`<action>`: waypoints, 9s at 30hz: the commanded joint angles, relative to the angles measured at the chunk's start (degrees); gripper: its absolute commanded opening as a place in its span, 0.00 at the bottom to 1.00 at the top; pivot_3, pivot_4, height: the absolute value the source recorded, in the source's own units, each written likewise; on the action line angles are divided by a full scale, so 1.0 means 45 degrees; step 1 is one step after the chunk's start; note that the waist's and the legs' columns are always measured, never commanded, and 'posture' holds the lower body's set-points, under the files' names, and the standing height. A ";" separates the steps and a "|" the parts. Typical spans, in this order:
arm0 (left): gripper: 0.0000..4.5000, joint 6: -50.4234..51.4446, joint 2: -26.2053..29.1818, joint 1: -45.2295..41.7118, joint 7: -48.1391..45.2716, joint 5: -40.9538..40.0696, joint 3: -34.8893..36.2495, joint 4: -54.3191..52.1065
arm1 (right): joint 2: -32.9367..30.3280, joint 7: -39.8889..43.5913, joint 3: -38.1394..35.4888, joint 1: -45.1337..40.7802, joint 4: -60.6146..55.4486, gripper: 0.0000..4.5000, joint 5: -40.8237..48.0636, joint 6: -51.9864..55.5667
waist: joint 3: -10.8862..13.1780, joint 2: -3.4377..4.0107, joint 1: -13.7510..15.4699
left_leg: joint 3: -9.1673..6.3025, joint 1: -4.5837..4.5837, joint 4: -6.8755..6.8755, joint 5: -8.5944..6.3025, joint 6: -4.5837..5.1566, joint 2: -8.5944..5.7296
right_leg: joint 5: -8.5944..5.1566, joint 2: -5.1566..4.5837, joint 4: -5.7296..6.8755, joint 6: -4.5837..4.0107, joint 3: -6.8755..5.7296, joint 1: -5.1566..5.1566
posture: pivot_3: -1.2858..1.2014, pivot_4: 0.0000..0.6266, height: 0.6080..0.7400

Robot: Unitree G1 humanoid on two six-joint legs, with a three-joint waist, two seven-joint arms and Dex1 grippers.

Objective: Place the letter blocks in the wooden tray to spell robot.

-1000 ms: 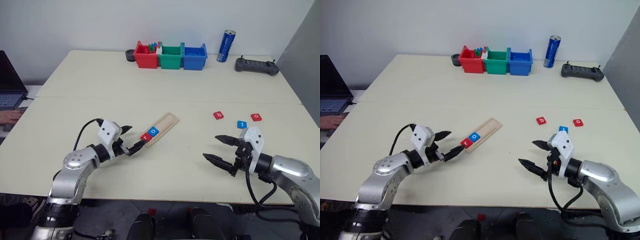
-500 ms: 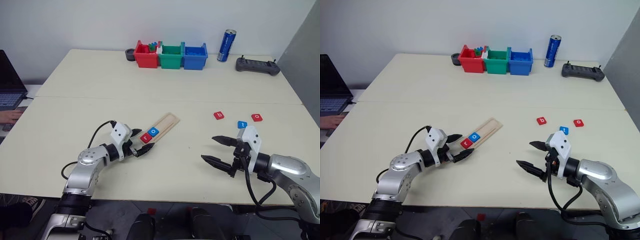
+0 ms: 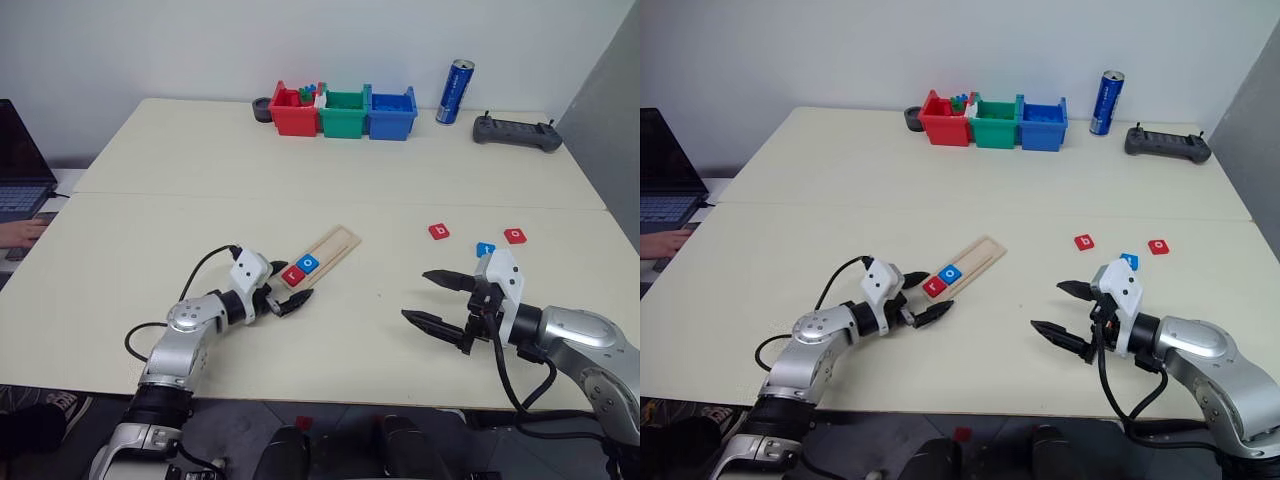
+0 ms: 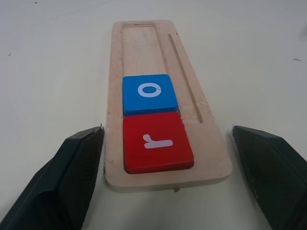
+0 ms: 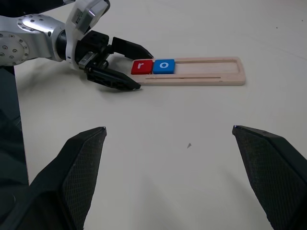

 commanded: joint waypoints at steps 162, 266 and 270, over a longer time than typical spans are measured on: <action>0.99 -0.0978 -0.0859 0.3118 -0.1143 -0.1295 -0.1264 -0.5291 | 0.3405 -0.8195 -0.1089 -0.2669 0.4564 1.00 -0.5134 0.0258 | -0.0012 0.0024 0.0038 | 0.0060 0.0035 0.0050 0.0001 0.0003 -0.0003 | 0.0009 0.0011 0.0075 -0.0002 0.0081 0.0002 | 0.52 0.24 1.00; 1.00 -0.0578 -0.0584 0.3117 -0.1111 -0.1567 -0.1439 -0.5999 | -0.0047 -0.2411 -0.0510 -0.2752 0.2394 1.00 -0.3733 0.2552 | 0.0000 0.0058 -0.0160 | 0.0044 0.0000 0.0002 0.0001 0.0006 0.0003 | -0.0022 0.0014 0.0034 0.0041 0.0055 -0.0030 | 0.52 0.24 1.00; 1.00 -0.0406 -0.0600 0.2989 -0.1179 -0.1590 -0.1457 -0.6041 | -0.1915 0.2738 -0.0065 -0.2382 0.4658 1.00 -0.3070 -0.1469 | 0.0006 0.0050 -0.0137 | 0.0047 -0.0003 0.0001 -0.0005 0.0017 0.0000 | -0.0021 0.0009 0.0014 0.0041 0.0051 -0.0019 | 0.52 0.24 1.00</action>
